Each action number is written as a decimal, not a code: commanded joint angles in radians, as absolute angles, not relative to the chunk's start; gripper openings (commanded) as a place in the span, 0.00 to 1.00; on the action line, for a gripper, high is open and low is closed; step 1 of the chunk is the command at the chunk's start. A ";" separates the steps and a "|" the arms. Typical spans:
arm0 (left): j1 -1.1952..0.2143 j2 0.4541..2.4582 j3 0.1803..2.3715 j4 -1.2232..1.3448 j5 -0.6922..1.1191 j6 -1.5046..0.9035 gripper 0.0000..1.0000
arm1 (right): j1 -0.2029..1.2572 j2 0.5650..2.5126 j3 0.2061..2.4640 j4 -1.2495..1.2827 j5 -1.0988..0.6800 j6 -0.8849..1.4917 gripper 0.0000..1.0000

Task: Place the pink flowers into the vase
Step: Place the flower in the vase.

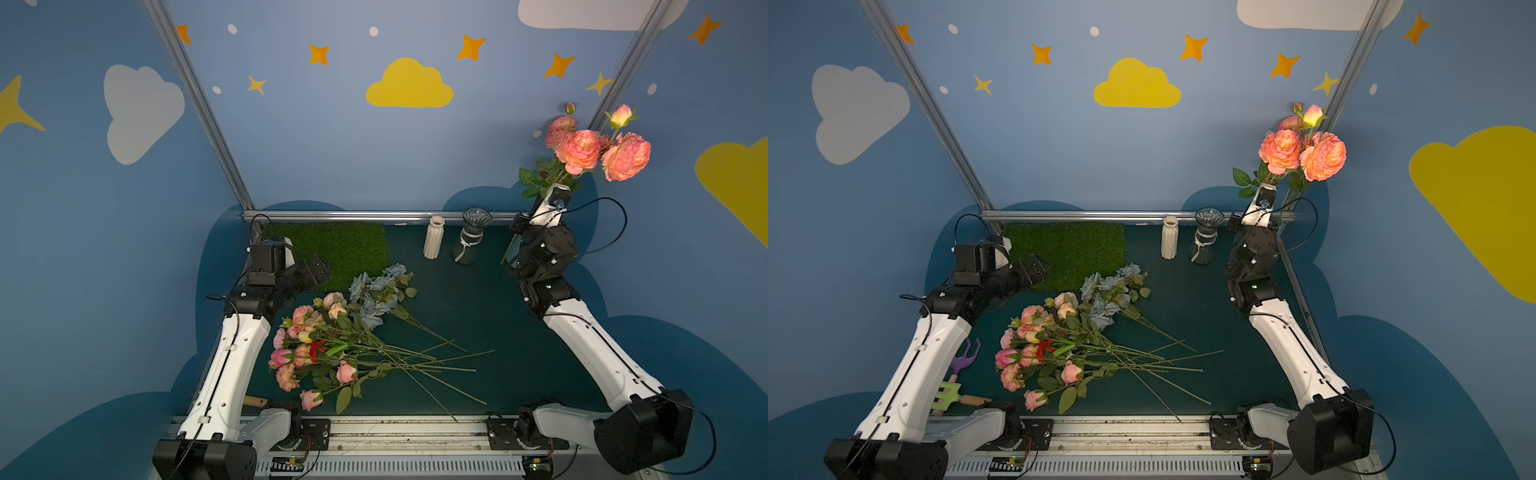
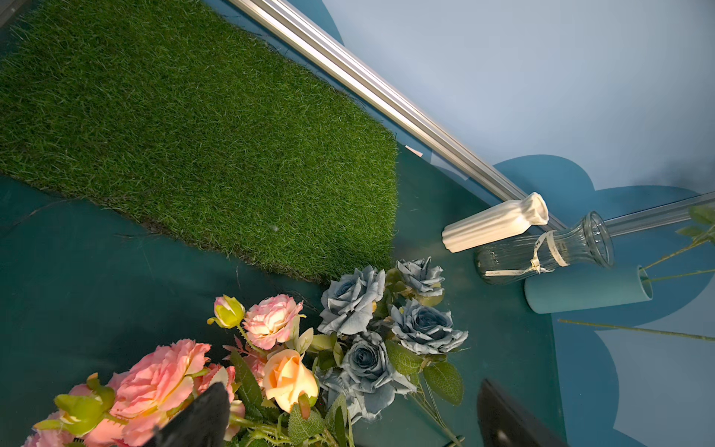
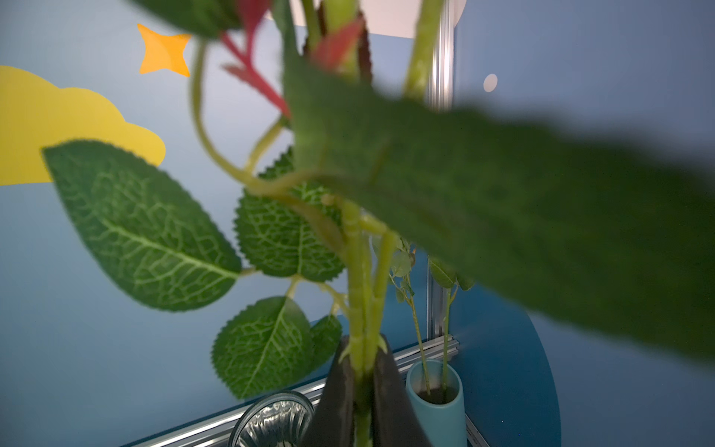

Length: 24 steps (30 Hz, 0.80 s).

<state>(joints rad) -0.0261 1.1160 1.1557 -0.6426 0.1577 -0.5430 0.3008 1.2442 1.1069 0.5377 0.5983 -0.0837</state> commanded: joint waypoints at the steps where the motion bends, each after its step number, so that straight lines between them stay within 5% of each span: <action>1: -0.022 1.121 1.146 -0.643 0.163 -0.539 1.00 | 0.284 1.249 1.124 0.679 0.570 -0.053 0.00; 24: -0.008 1.144 1.138 -0.628 0.199 -0.555 1.00 | 0.262 1.365 1.232 0.982 0.505 -0.365 0.00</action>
